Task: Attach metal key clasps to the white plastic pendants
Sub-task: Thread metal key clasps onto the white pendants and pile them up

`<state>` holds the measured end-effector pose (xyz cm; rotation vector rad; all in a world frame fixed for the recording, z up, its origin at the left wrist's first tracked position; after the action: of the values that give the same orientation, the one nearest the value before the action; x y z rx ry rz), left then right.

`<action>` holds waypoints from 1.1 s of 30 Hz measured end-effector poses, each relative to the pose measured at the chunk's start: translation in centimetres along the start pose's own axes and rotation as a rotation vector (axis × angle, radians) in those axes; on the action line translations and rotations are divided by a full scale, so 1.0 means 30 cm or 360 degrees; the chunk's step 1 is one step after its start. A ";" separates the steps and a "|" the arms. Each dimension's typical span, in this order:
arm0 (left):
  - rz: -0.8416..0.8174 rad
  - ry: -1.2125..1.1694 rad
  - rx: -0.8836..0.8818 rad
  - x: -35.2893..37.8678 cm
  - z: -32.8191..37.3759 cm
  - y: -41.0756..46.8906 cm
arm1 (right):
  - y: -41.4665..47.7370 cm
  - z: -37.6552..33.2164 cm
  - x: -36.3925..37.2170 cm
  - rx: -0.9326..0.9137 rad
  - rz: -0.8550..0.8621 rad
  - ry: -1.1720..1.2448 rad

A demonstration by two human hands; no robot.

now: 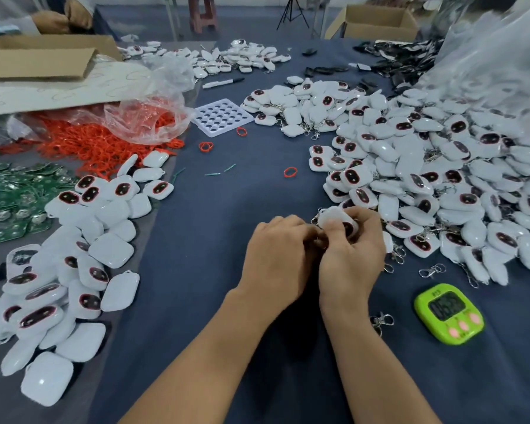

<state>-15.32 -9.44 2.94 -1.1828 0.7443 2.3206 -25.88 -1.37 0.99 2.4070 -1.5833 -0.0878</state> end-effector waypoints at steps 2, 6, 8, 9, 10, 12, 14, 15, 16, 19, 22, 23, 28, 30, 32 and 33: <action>0.0021 -0.0057 -0.0102 -0.024 -0.039 -0.005 | 0.004 0.013 0.035 0.0056 -0.0153 -0.0052; 0.0136 -0.0241 -0.0385 -0.097 -0.169 -0.015 | -0.015 0.009 0.106 0.0042 -0.0437 -0.0119; 0.0131 -0.0399 -0.0471 -0.114 -0.211 -0.015 | -0.020 -0.006 0.145 -0.0062 -0.0572 -0.0214; 0.0110 -0.0493 -0.0486 -0.118 -0.218 -0.012 | -0.021 -0.011 0.167 -0.0109 -0.0630 -0.0249; 0.0089 -0.0564 -0.0499 -0.121 -0.223 -0.008 | -0.020 -0.010 0.187 -0.0133 -0.0668 -0.0273; 0.0057 -0.0639 -0.0512 -0.126 -0.238 0.001 | -0.011 -0.001 0.223 -0.0151 -0.0693 -0.0324; 0.0061 -0.0681 -0.0521 -0.137 -0.271 0.012 | 0.000 0.006 0.259 -0.0173 -0.0704 -0.0379; 0.0080 -0.0706 -0.0549 -0.145 -0.294 0.017 | 0.002 0.008 0.276 -0.0185 -0.0709 -0.0402; 0.0103 -0.0729 -0.0582 -0.151 -0.317 0.023 | 0.005 0.007 0.292 -0.0210 -0.0704 -0.0428; 0.0156 -0.0783 -0.0685 -0.163 -0.359 0.033 | 0.022 -0.016 0.319 -0.0345 -0.0612 -0.0492; 0.0121 -0.1147 -0.0835 -0.150 -0.402 0.028 | 0.035 -0.035 0.332 -0.0393 -0.0584 -0.0484; 0.0106 -0.1272 -0.0865 -0.146 -0.418 0.024 | 0.037 -0.031 0.328 -0.0368 -0.0592 -0.0472; 0.0118 -0.1490 -0.0851 -0.152 -0.447 0.016 | 0.022 -0.037 0.313 -0.0355 -0.0727 -0.0401; 0.0142 -0.1493 -0.0830 -0.151 -0.445 0.020 | 0.007 -0.039 0.325 -0.0363 -0.0824 -0.0414; 0.0176 -0.1515 -0.0821 -0.152 -0.446 0.028 | -0.011 -0.034 0.341 -0.0351 -0.0923 -0.0404; 0.0188 -0.1529 -0.0824 -0.153 -0.449 0.029 | -0.023 -0.032 0.349 -0.0350 -0.0965 -0.0396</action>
<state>-5.29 -19.22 0.34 -0.0560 -0.1463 2.8283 -20.85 -10.46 2.70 2.6745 -0.8081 -0.6561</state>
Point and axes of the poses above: each hand's wrist, its own y-axis towards the middle knuckle, its own x-axis out of the palm, z = x × y, the point moved 9 cm from there along y, towards the middle knuckle, and after that the axes turned 7 degrees about -x, right-handed, at the moved point
